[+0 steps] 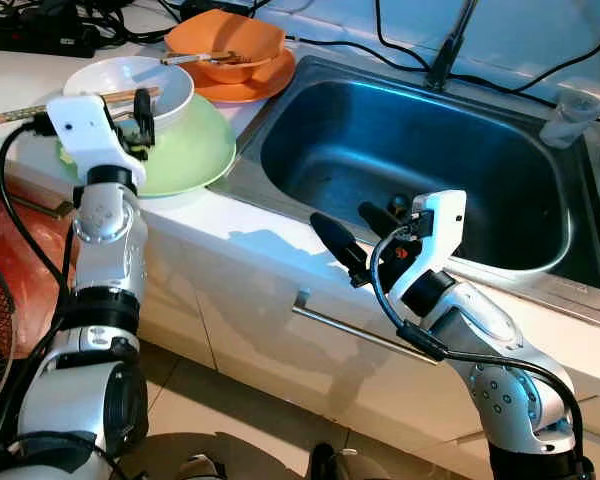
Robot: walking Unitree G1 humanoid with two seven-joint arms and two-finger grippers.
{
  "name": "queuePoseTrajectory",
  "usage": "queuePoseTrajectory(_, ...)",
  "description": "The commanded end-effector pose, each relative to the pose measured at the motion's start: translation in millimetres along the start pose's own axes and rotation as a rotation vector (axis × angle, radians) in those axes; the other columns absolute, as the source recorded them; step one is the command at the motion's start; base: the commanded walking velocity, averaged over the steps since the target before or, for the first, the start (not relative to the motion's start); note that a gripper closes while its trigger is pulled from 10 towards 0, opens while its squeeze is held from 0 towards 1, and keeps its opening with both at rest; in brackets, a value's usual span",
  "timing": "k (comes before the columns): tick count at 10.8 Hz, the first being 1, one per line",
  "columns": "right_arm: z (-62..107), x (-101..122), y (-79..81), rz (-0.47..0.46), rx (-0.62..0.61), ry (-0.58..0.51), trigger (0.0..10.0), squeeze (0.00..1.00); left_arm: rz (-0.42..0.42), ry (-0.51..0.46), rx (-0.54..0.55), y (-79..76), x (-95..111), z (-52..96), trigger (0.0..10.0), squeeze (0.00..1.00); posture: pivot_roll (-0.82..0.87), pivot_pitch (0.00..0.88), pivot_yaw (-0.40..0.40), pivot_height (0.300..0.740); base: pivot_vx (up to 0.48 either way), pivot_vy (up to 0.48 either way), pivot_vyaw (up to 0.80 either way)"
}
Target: Kitchen organization
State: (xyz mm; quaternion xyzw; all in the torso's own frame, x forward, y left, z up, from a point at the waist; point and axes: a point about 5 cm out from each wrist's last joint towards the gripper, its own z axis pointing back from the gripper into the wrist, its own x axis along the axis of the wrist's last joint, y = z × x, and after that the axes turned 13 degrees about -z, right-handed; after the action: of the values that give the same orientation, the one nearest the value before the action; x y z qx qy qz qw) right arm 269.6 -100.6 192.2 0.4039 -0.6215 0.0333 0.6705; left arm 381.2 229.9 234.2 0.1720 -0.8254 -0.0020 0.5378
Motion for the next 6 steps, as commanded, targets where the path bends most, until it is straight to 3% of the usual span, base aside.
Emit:
queuePoseTrajectory(1, 0.8, 3.3, 0.1, 0.006, -0.008, -0.009, 10.0, 1.00, 0.011, -0.014, -0.008, -1.0, 2.8, -2.6, 0.0, 0.00, -0.15, 0.174, -0.068, 0.740, 0.000, 0.000, 0.00)
queuePoseTrajectory(6, 0.5, 4.6, -1.9, 0.014, -0.019, -0.017, 10.0, 1.00, 0.029, -0.027, -0.019, -2.2, 3.6, -4.3, 0.0, 0.00, -0.15, 0.165, -0.065, 0.740, 0.000, 0.000, 0.00)
